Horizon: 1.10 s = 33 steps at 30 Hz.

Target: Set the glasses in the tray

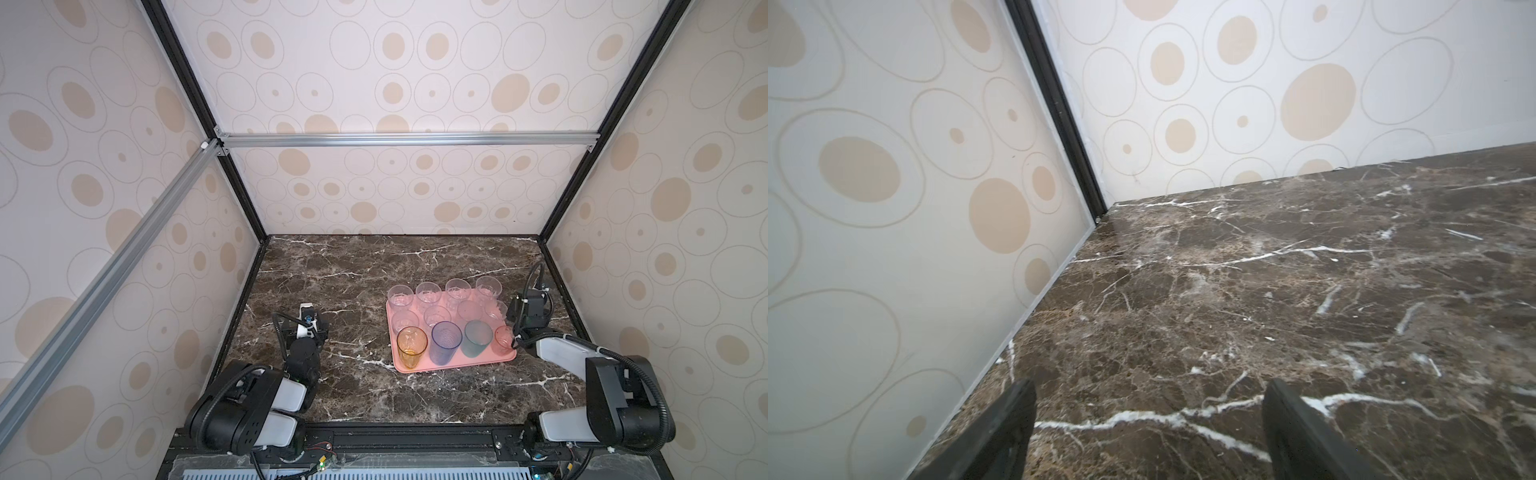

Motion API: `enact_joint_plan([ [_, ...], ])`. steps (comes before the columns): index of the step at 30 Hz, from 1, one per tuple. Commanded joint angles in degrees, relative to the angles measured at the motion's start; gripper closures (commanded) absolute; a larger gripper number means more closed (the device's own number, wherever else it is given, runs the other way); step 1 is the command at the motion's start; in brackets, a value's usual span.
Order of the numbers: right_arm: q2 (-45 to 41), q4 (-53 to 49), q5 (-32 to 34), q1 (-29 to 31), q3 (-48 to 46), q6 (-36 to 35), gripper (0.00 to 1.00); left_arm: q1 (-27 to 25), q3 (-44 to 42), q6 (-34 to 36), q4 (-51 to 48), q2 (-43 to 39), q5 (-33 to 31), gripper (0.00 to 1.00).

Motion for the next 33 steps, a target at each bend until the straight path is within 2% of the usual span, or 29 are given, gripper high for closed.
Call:
enact_joint_plan([
  [1,0.39,7.34,-0.90,-0.36,-1.24,-2.71,0.29,0.78,1.80,2.26,12.50,4.60,3.35,0.14],
  [4,0.84,9.68,-1.21,-0.33,-1.92,-3.26,0.29,1.48,1.37,0.85,13.01,4.55,2.88,0.13],
  [7,3.32,17.92,-0.71,-0.93,-4.35,-3.95,0.28,3.26,2.06,-1.18,11.40,4.46,4.12,0.12],
  [9,2.32,11.91,-1.37,-0.92,-2.39,-2.44,0.28,5.55,3.09,-3.19,8.35,4.17,7.31,0.12],
  [11,3.36,14.39,-0.79,-0.97,-2.79,-3.58,0.28,6.89,4.19,-4.25,5.41,3.92,9.95,0.12],
  [14,3.30,10.26,-1.08,-1.09,-1.04,-2.35,0.27,8.66,4.84,-5.39,6.29,6.42,13.48,0.10],
  [15,3.66,10.67,-0.78,-1.16,-0.91,-2.79,0.26,8.77,5.22,-4.75,7.99,8.19,12.92,0.08],
  [17,3.73,9.33,-0.84,-1.19,-0.26,-2.46,0.26,9.36,7.23,-6.19,0.19,5.89,14.27,0.06],
  [18,3.87,9.21,-0.80,-1.20,-0.12,-2.47,0.25,9.79,7.54,-6.29,1.91,7.13,14.48,0.03],
  [20,4.44,7.76,-0.44,-1.19,0.94,-2.26,0.21,10.81,9.12,-8.28,-3.19,6.16,13.88,0.01],
  [29,8.59,-2.22,1.47,-1.24,8.37,-1.19,0.12,11.84,9.85,-9.66,-3.96,6.45,13.45,0.01],
  [33,10.49,-7.28,1.77,-1.93,11.65,0.84,0.11,11.76,9.68,-9.57,-3.55,6.55,13.46,0.01],
])
